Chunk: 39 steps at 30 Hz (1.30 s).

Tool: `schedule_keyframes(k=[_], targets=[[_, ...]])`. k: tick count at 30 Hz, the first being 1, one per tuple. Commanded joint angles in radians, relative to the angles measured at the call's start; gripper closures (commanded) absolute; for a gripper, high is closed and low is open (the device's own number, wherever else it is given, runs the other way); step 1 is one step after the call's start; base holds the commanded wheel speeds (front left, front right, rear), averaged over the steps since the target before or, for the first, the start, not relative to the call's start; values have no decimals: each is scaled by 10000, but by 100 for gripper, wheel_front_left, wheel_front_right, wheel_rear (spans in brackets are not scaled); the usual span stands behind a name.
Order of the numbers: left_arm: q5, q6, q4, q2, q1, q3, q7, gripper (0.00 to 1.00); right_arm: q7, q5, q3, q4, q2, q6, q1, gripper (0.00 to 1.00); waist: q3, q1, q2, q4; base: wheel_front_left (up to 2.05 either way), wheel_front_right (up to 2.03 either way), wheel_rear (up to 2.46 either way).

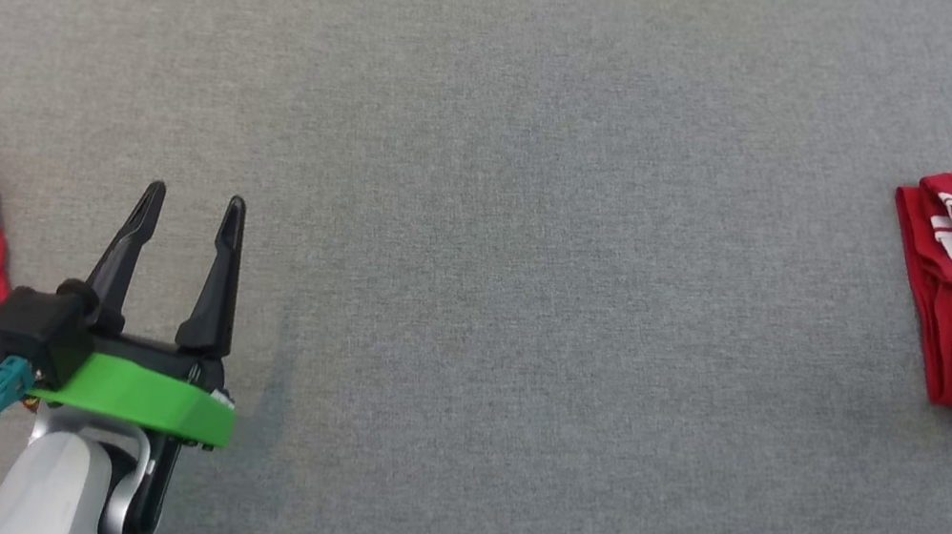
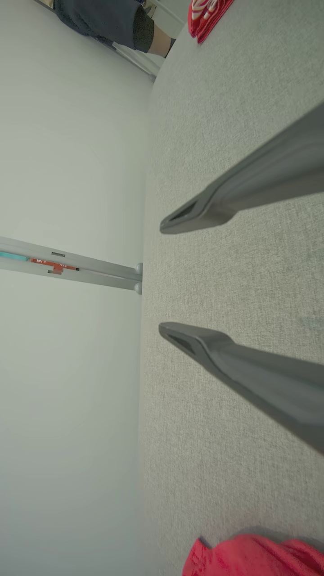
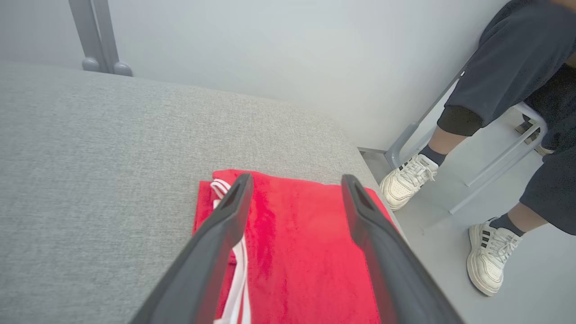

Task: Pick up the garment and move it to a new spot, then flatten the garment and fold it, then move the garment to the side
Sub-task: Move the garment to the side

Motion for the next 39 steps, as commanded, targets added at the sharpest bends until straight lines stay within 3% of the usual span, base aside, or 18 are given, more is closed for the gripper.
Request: schedule_keyframes(k=[1,6,16,24,39], targets=[[-106,-24,92,-19,243,128,0,0,-73,-93,20,-328,204,-15,458,0,-636,0,0,276,0,0,0],[-133,-24,335,-195,705,466,0,0,-152,32,3,-1976,1254,-15,1781,0,-1185,0,0,377,0,0,0],[-150,-24,891,-424,1468,1001,0,0,353,332,711,-4252,2483,-15,3661,0,-2147,0,0,702,0,0,0],[-142,-24,1265,-480,1984,1183,0,0,444,300,642,-4862,3330,-15,4708,0,-2695,0,0,1022,0,0,0],[-62,-24,1126,-520,2144,1246,0,0,612,136,493,-5013,3652,-15,5370,0,-2894,0,0,1180,0,0,0]])
